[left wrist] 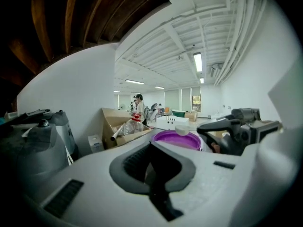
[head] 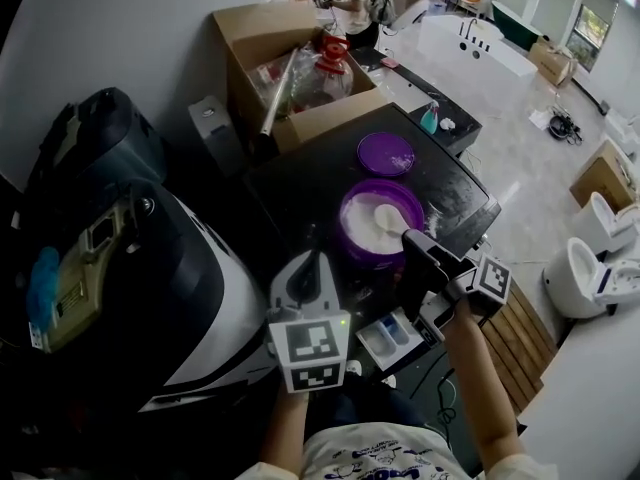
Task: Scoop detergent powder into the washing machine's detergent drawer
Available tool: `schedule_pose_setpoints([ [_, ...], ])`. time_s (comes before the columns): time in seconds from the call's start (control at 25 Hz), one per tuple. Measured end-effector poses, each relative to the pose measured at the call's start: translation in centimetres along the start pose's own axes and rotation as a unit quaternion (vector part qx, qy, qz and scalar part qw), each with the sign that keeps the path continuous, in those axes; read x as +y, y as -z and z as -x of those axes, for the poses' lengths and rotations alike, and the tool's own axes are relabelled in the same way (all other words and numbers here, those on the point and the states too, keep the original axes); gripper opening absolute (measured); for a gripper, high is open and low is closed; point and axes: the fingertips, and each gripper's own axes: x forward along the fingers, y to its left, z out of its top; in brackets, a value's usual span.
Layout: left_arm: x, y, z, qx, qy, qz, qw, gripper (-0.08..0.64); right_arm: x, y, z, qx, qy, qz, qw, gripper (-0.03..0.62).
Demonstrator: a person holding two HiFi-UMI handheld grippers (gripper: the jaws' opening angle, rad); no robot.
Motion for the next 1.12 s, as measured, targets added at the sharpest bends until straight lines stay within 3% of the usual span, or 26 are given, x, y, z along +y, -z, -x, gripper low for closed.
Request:
schedule_pose_setpoints([
  [0.4, -3.5, -0.3, 0.3, 0.001, -0.004, -0.001, 1.0, 0.003, 1.1, -1.0, 3.1, -0.013, -0.003, 0.02, 1.0, 0.02],
  [1.12, -13.0, 1.1, 5.4, 0.006, -0.03, 0.001, 0.9995, 0.003, 0.9, -1.6, 13.4, 0.024, 0.012, 0.037, 0.999, 0.02],
])
